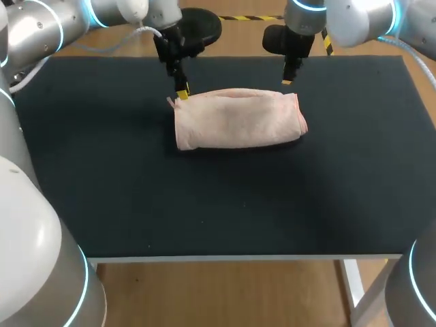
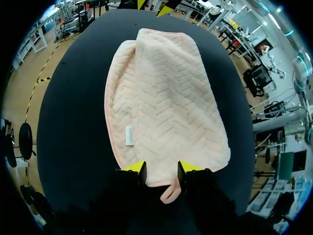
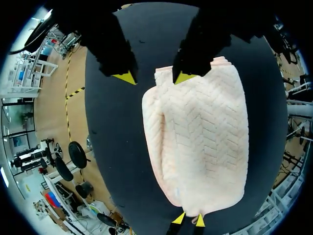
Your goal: Fold the towel
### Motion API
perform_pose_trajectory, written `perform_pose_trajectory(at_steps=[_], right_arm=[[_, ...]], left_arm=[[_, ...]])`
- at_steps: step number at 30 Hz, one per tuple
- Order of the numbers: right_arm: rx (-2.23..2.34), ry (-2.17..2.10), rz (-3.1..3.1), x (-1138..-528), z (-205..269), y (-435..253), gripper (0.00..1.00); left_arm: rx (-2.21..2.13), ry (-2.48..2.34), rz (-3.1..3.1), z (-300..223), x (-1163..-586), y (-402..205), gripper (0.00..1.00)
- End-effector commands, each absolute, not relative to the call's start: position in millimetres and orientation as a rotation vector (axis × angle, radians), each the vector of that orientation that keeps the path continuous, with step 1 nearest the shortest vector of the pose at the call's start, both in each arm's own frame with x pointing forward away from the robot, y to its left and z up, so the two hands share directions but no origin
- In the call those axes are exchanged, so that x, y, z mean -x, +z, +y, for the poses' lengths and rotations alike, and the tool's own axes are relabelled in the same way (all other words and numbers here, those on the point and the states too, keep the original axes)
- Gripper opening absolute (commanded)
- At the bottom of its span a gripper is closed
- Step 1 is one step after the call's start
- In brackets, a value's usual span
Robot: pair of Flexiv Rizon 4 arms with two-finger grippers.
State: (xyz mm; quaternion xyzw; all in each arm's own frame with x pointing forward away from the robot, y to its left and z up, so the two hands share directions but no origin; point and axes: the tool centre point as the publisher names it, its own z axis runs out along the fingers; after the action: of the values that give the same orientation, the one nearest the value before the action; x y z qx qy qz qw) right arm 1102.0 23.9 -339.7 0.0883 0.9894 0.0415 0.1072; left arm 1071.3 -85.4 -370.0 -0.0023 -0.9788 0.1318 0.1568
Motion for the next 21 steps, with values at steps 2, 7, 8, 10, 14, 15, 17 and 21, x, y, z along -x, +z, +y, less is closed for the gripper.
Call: perform_pose_trajectory(at_steps=[2,7,8,10,14,15,17,21], right_arm=[[-0.241,0.153,2.836,-1082,13,-332,1.0],[-0.157,0.144,2.828,-1065,17,-325,1.0],[-0.143,0.138,2.828,-1063,19,-325,1.0],[-0.14,0.14,2.829,-1058,20,-325,1.0],[-0.134,0.155,2.83,-1051,24,-325,1.0],[-0.13,0.164,2.827,-1050,25,-325,1.0],[-0.124,0.188,2.828,-1047,28,-324,1.0],[-0.116,0.229,2.826,-1043,30,-322,1.0]], left_arm=[[0.005,0.663,-2.811,-56,-1051,-361,1.0],[0.06,0.893,-2.816,-39,-1025,-345,1.0],[0.072,0.927,-2.813,-37,-1020,-343,1.0],[0.109,0.991,-2.805,-33,-1011,-340,1.0],[0.108,1.12,-2.792,-25,-998,-337,1.0],[0.104,1.149,-2.8,-23,-994,-337,1.0],[0.075,1.238,-2.819,-18,-987,-339,1.0],[0.05,1.318,-2.874,-16,-977,-338,1.0]])
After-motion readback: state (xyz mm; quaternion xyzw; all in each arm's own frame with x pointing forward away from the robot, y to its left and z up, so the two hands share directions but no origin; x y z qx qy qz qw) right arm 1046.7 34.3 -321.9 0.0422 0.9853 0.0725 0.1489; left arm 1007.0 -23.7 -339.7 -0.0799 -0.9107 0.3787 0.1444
